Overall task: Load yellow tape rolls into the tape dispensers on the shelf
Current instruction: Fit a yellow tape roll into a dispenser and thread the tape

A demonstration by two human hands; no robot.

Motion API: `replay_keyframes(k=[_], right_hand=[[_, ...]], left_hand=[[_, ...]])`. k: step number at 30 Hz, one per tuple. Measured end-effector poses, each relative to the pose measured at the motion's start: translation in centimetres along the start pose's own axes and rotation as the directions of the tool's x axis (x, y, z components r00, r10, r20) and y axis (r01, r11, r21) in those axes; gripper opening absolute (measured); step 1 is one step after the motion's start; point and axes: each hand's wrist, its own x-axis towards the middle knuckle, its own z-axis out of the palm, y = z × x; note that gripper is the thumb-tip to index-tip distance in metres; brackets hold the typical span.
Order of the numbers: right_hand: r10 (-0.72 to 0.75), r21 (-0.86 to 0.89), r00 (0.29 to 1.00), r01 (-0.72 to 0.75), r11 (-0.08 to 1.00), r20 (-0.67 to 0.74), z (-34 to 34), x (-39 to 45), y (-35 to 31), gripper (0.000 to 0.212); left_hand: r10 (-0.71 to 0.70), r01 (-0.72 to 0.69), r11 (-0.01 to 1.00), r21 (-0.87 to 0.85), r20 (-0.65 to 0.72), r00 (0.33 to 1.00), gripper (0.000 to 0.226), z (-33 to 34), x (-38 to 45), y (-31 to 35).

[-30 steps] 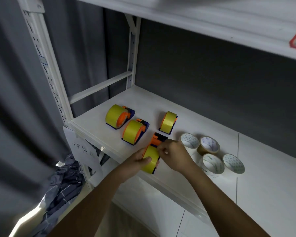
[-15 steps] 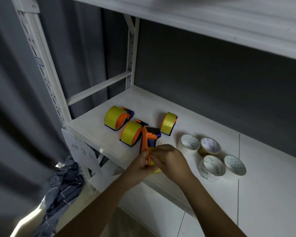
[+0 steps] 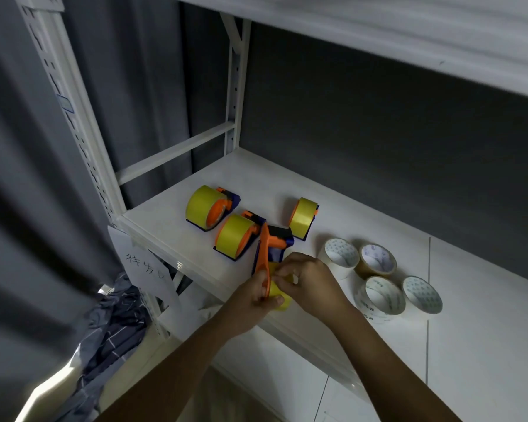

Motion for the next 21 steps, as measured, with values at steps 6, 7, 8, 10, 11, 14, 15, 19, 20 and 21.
replay_keyframes(k=[6, 7, 8, 10, 11, 14, 15, 19, 20, 21], right_hand=[[0.093, -0.007, 0.995, -0.094, 0.996, -0.042, 0.2, 0.3, 0.6, 0.009], [0.113, -0.01, 0.993, -0.114, 0.993, -0.032, -0.1, 0.2, 1.0, 0.009], [0.125, 0.004, 0.992, -0.125, 0.992, -0.02, -0.5, 0.1, 1.5, 0.009], [0.105, 0.075, 0.994, -0.104, 0.992, -0.009, -1.0, -0.5, 2.0, 0.01], [0.076, 0.098, 0.997, -0.075, 0.992, -0.009, -1.0, -0.8, 1.9, 0.012], [-0.001, 0.065, 0.998, 0.006, 0.998, -0.063, -0.3, -1.8, 1.3, 0.022], [-0.002, 0.056, 0.997, 0.007, 0.998, -0.083, -0.1, -2.1, 1.1, 0.026], [-0.032, -0.017, 0.998, 0.031, 0.999, -0.055, 0.2, -2.5, 0.9, 0.041], [-0.038, -0.04, 0.999, 0.036, 0.999, -0.035, 0.2, -2.5, 1.0, 0.045], [-0.041, -0.066, 0.999, 0.04, 0.997, -0.017, 0.2, -2.4, 1.0, 0.048]], left_hand=[[0.002, -0.009, 0.993, 0.119, 0.06, 0.998, 0.048, 0.3, -0.4, 0.4], [-0.004, -0.01, 0.986, 0.166, 0.087, 0.996, 0.051, 0.5, -0.5, 0.3], [-0.011, -0.013, 0.976, 0.217, 0.111, 0.994, 0.052, 0.7, -0.6, 0.3], [-0.021, -0.015, 0.961, 0.276, 0.127, 0.992, 0.05, 0.8, -0.5, 0.4], [-0.022, -0.011, 0.965, 0.263, 0.124, 0.992, 0.05, 0.7, -0.4, 0.5], [-0.02, 0.001, 0.986, 0.166, 0.112, 0.994, 0.051, 0.4, 0.1, 0.9], [-0.021, 0.005, 0.99, 0.138, 0.113, 0.993, 0.051, 0.3, 0.1, 0.9], [-0.02, 0.013, 0.998, 0.056, 0.119, 0.993, 0.053, 0.1, 0.2, 1.0], [-0.018, 0.013, 0.999, 0.047, 0.122, 0.992, 0.054, 0.1, 0.3, 0.9], [-0.021, 0.015, 0.999, 0.044, 0.123, 0.992, 0.054, 0.1, 0.4, 0.9]])
